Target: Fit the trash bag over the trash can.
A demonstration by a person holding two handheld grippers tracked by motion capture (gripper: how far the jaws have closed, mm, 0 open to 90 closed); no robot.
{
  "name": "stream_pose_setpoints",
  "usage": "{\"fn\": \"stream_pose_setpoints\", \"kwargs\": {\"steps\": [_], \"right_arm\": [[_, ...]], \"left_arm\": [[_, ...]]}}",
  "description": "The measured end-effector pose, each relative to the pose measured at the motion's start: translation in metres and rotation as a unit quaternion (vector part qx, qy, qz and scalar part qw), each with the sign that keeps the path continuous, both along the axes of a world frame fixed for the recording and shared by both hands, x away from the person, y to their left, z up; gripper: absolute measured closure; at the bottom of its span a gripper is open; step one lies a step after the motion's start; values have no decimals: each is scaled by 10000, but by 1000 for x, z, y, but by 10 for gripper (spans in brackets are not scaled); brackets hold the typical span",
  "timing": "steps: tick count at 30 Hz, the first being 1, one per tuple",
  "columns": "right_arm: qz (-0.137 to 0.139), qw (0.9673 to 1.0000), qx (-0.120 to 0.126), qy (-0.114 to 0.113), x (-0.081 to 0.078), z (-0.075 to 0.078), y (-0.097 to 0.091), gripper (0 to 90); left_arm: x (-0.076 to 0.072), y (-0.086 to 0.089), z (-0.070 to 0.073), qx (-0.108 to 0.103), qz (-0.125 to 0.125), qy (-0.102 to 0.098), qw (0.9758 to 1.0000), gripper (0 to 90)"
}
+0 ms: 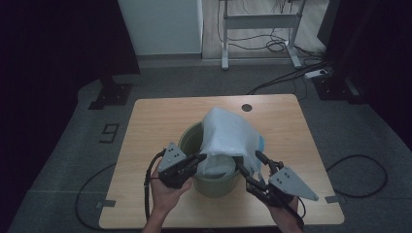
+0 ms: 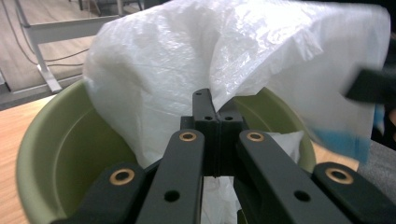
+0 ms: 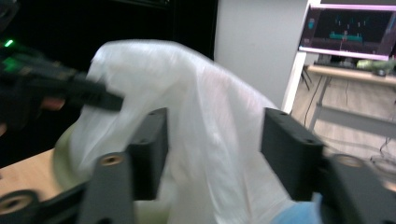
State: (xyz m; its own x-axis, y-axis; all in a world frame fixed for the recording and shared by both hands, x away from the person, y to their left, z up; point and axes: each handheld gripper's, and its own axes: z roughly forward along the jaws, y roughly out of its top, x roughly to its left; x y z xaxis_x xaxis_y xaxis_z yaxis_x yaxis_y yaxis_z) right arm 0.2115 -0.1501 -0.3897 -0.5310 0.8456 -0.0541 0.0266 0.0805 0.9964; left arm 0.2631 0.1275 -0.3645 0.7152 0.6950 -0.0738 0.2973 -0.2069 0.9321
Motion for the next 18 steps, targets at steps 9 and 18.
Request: {"fn": "stream_pose_setpoints", "kwargs": {"steps": [9, 18], "right_arm": [[-176, 9994, -54, 279, -18, -41, -2, 268], [-318, 9985, -34, 452, -19, -71, 9, 220]], "left_arm": [[2, 4, 1, -102, 112, 52, 9999, 898], [3, 6, 3, -139, 198, 72, 9997, 898]]}}
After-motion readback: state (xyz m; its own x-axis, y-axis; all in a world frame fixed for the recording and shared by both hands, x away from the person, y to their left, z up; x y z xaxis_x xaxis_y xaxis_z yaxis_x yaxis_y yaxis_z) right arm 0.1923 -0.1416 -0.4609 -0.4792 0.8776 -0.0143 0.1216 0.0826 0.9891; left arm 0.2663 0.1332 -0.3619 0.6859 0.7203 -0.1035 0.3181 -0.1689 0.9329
